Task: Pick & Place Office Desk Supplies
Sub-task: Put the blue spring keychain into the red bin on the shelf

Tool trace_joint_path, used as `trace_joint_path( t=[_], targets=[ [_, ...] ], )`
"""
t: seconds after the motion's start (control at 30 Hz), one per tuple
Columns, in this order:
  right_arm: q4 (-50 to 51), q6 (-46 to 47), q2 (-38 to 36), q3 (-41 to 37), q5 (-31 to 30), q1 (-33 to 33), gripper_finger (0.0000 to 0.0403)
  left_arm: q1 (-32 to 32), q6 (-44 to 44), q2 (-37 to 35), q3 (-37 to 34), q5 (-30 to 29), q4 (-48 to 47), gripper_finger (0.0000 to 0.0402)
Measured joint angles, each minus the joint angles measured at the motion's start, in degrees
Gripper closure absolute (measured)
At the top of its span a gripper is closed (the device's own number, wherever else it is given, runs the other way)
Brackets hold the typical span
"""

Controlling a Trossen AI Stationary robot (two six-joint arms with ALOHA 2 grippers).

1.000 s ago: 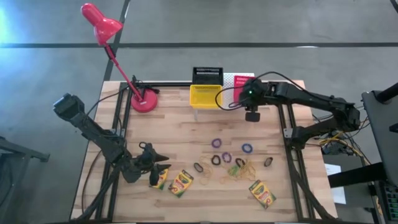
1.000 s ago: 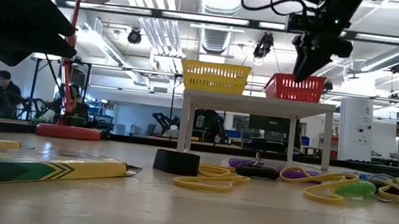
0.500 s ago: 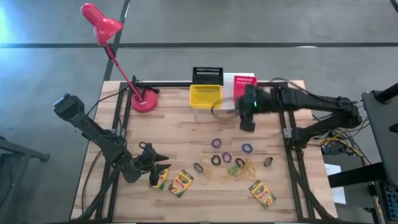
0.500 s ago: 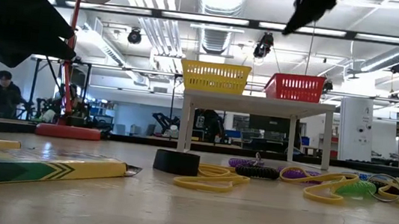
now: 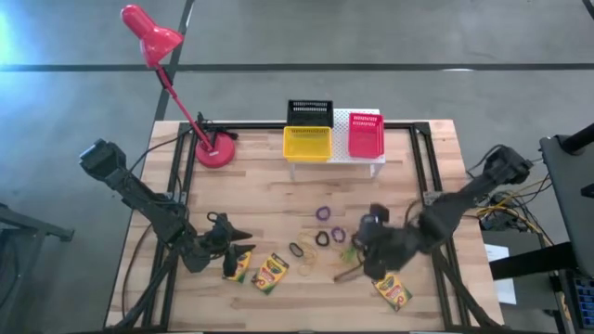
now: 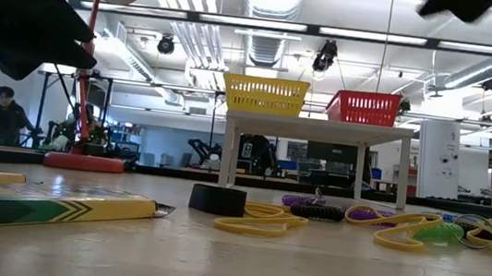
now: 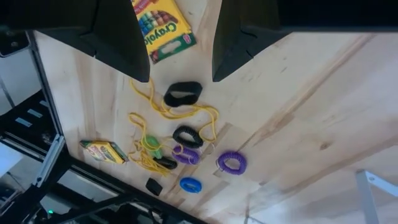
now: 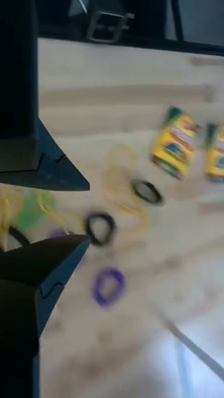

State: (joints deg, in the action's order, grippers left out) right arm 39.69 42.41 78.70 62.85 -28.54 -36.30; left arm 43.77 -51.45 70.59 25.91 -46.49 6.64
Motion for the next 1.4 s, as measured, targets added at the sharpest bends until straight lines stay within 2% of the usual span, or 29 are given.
trace_joint_path(
  t=[0.2,0.37,0.43,0.7,1.0,1.17,1.4],
  targets=[
    [0.6,18.5,4.6,-6.9,-0.2,-1.2,0.0265,0.0,1.7,0.0,0.0,-1.1,1.1,0.0222],
    [1.5,29.6,5.5,-13.7,-1.8,1.8,0.0243,0.0,1.9,0.0,0.0,-1.1,1.2,0.0222],
    [1.9,31.4,5.5,-16.4,-2.6,3.9,0.0237,0.0,2.0,0.0,0.0,-1.1,1.2,0.0222],
    [-0.6,27.4,5.5,-22.8,-2.4,10.4,0.0232,0.0,1.5,0.0,0.0,-1.1,1.4,0.0222],
    [-7.6,22.6,5.4,-26.4,4.6,11.9,0.0247,0.0,1.5,0.0,0.0,-1.1,1.3,0.0222],
    [-10.6,22.1,5.4,-28.3,5.2,11.9,0.0273,-0.4,6.3,0.0,0.0,-1.6,1.3,0.0222],
    [-13.6,22.0,5.3,-29.9,4.7,11.8,0.0342,-4.0,14.4,0.0,0.0,-5.4,1.3,0.0223]
  ],
)
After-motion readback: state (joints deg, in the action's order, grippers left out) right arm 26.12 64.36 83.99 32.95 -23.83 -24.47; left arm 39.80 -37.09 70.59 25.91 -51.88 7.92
